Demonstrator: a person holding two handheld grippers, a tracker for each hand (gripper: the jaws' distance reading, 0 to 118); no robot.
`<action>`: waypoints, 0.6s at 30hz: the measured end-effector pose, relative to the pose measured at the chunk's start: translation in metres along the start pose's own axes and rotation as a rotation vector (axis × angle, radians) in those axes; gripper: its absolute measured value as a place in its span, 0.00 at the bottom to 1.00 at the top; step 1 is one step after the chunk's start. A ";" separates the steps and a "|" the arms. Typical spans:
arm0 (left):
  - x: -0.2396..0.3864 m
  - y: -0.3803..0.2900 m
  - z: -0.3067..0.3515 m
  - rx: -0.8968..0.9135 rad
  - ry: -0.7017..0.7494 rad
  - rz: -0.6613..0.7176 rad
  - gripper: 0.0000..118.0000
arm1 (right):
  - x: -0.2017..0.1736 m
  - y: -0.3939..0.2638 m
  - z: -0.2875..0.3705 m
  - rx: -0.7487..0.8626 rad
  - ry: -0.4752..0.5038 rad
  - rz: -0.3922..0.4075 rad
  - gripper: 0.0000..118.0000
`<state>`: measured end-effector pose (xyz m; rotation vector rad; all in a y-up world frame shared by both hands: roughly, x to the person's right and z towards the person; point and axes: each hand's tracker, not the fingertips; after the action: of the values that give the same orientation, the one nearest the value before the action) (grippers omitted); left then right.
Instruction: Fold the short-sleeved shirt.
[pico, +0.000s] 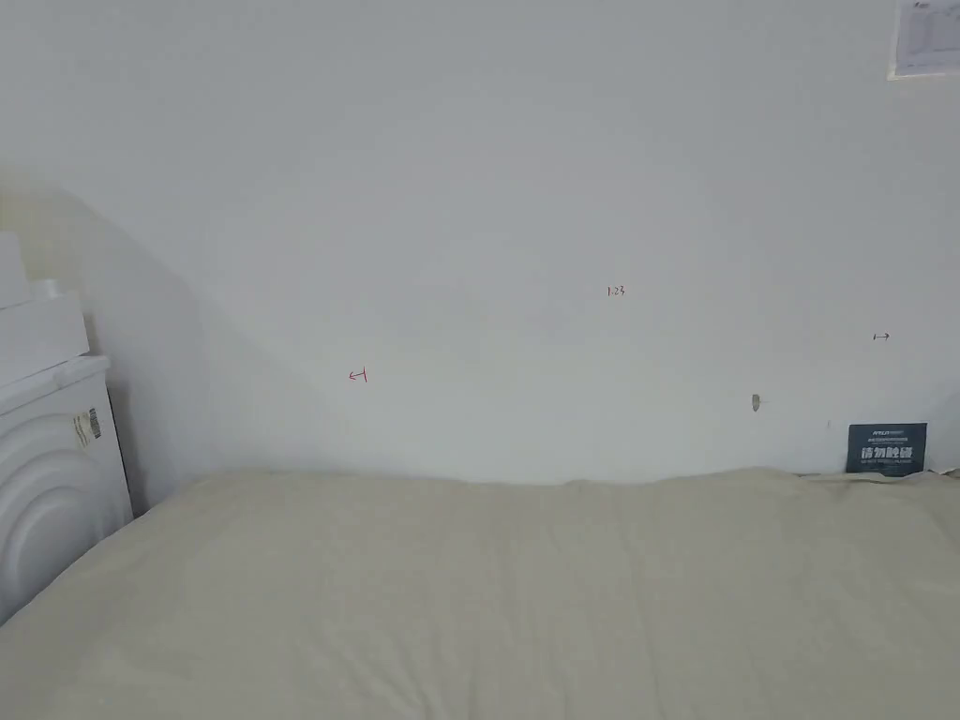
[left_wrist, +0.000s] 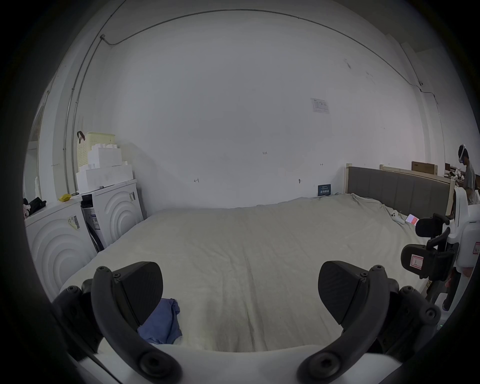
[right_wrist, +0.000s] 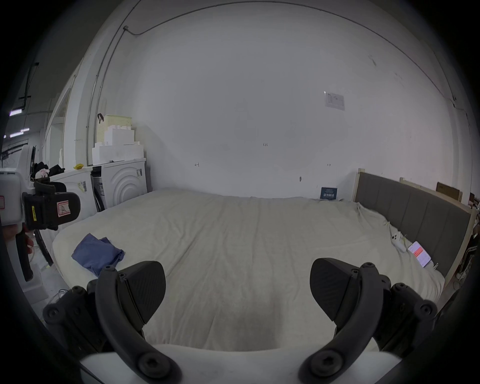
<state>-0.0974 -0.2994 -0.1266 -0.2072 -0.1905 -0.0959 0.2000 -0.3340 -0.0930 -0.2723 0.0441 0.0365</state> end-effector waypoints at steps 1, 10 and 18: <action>0.000 0.000 0.000 -0.004 0.000 0.003 1.00 | 0.001 0.000 -0.002 -0.034 0.021 -0.020 0.96; -0.001 -0.002 -0.003 -0.017 -0.006 0.016 1.00 | -0.005 0.016 -0.011 -0.122 0.054 -0.297 0.95; -0.001 0.000 -0.005 -0.021 -0.013 0.022 1.00 | -0.027 0.030 -0.002 -0.104 0.013 -0.174 0.95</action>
<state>-0.0973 -0.2998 -0.1314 -0.2307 -0.2002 -0.0752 0.1719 -0.3067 -0.1017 -0.3796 0.0313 -0.1358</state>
